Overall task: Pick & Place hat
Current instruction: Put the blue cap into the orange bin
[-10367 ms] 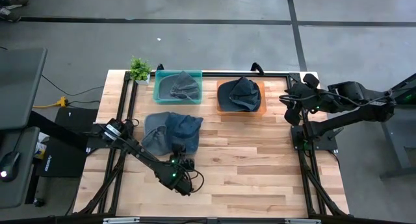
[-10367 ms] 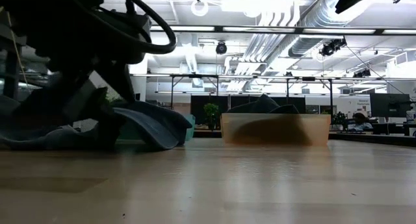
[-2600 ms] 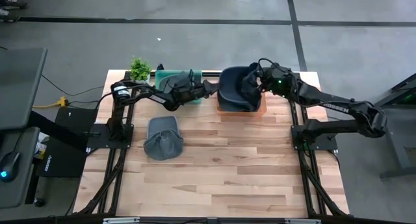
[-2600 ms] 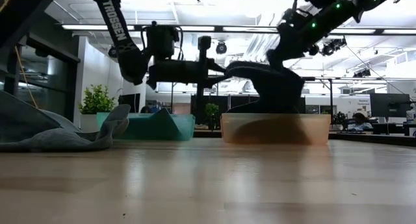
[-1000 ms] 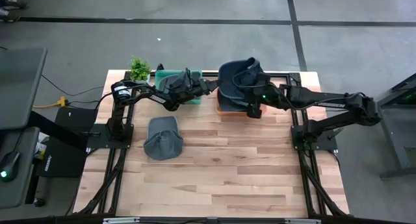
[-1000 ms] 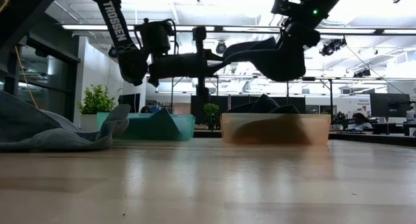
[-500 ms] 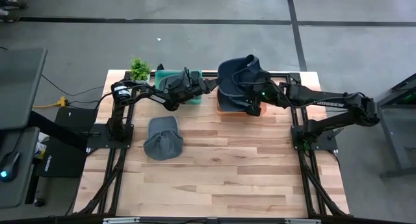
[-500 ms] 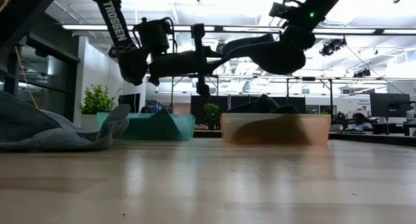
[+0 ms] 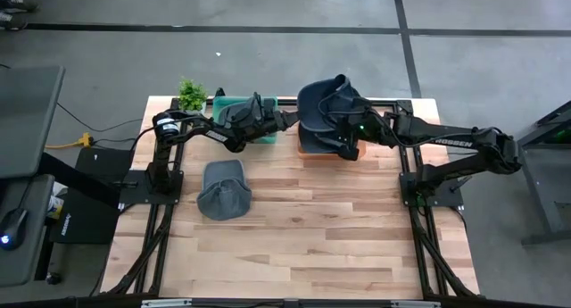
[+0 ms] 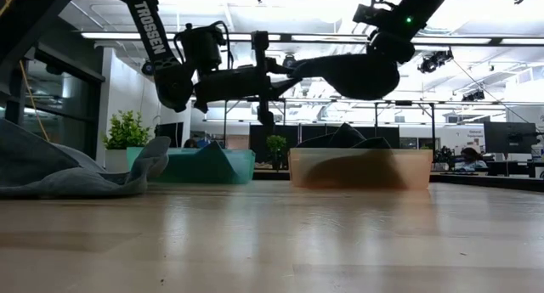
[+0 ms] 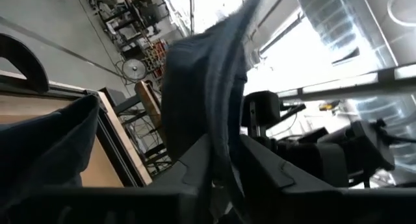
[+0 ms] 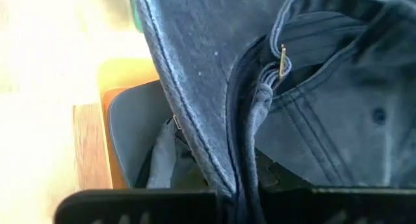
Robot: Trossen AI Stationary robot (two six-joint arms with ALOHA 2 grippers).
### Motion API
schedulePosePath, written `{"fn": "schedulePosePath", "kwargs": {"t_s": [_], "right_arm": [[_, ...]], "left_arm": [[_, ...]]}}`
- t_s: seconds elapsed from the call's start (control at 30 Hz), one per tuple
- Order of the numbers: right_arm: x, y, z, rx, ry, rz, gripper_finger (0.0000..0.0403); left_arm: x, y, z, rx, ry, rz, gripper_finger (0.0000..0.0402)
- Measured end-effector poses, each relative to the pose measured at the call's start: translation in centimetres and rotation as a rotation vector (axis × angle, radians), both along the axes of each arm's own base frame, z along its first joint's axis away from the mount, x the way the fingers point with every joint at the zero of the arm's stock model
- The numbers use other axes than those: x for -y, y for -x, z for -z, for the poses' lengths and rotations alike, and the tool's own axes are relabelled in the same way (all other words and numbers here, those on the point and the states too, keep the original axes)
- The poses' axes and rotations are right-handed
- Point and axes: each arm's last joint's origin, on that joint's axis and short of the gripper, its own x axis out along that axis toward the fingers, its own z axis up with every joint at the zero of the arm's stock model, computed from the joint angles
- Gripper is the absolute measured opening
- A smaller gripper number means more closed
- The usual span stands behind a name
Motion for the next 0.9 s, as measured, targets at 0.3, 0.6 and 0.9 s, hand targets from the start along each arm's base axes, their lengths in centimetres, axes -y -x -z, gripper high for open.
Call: {"fn": "schedulePosePath", "kwargs": {"t_s": [0.3, 0.6, 0.9], "right_arm": [[0.7, 0.6, 0.3, -0.016, -0.037, 0.073, 0.0002], [0.7, 0.9, 0.5, -0.068, -0.014, 0.112, 0.0001], [0.6, 1.3, 0.7, -0.089, -0.029, 0.128, 0.0]], "left_arm": [[-0.1, 0.1, 0.0, -0.022, -0.074, 0.023, 0.0166], [-3.5, 1.9, -0.3, -0.036, -0.134, 0.129, 0.0201], [-6.2, 4.2, -1.2, 0.038, -0.223, 0.121, 0.0202]]}}
